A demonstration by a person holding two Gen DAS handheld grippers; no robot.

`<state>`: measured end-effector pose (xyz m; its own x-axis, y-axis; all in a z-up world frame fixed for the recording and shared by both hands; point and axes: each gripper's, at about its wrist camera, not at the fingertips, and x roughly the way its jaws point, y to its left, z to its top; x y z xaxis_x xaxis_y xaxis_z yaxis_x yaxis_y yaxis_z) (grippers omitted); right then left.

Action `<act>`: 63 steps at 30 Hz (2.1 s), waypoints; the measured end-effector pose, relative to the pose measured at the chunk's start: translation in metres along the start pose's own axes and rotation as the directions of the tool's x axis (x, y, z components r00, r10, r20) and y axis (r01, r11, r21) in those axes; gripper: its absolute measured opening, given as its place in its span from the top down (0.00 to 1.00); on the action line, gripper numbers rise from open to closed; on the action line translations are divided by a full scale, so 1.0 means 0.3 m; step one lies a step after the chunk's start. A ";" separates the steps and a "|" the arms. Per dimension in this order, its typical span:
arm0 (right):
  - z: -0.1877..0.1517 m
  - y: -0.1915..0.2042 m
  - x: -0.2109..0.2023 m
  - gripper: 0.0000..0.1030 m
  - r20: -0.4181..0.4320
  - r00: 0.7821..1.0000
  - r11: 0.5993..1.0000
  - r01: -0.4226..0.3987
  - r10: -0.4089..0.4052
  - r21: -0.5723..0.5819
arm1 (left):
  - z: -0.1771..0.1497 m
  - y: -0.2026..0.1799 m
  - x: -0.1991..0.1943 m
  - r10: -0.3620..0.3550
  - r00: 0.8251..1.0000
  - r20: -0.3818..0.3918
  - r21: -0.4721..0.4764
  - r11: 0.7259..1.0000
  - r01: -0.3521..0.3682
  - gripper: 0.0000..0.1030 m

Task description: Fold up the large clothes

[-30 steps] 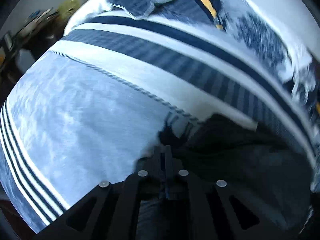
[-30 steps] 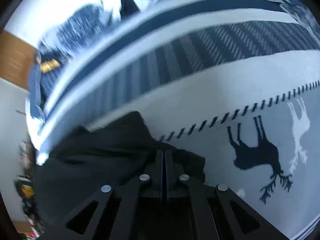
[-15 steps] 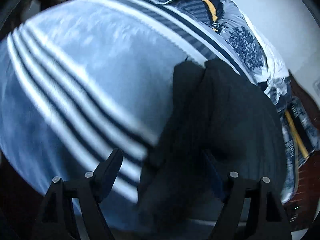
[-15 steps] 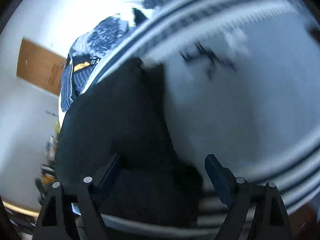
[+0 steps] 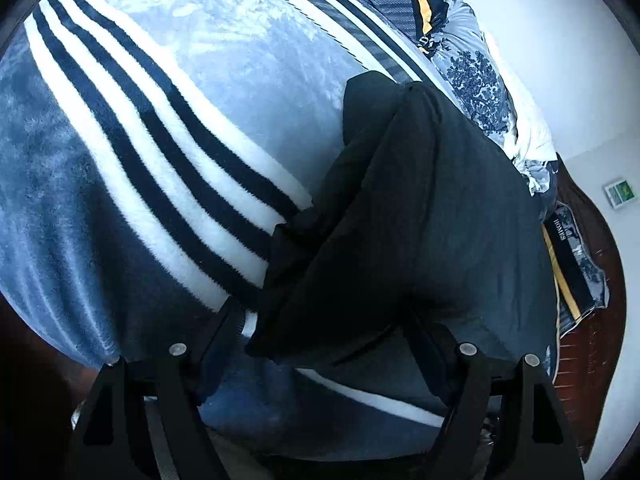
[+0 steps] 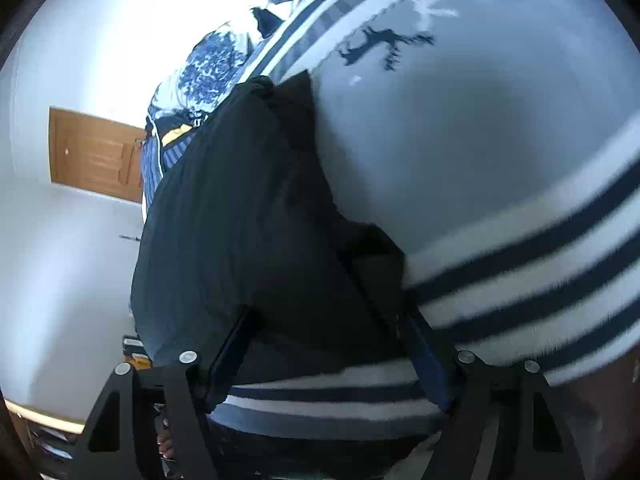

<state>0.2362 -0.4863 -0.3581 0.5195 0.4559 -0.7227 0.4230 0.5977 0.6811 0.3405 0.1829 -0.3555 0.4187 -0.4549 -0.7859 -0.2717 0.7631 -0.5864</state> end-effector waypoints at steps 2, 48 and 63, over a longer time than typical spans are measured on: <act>0.003 -0.005 0.013 0.25 -0.012 1.000 1.000 0.001 -0.001 0.011 | 0.004 -0.009 0.014 0.007 1.000 -0.003 0.001 1.000 -0.007 0.22; -0.078 0.412 -0.285 0.28 0.333 0.931 0.949 0.231 -0.152 -0.213 | -0.099 -0.480 -0.311 0.116 0.925 0.363 0.345 0.905 -0.249 0.33; 0.128 0.628 0.327 0.29 0.093 0.969 0.859 0.246 -0.229 -0.448 | 0.110 -0.550 0.167 0.280 0.909 0.310 0.391 0.834 -0.390 0.26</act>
<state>0.3954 -0.3542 -0.2961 0.4759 0.2433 -0.8452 0.1585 0.9215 0.3546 0.4349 0.0492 -0.2916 0.5734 -0.0573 -0.8173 -0.0513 0.9931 -0.1057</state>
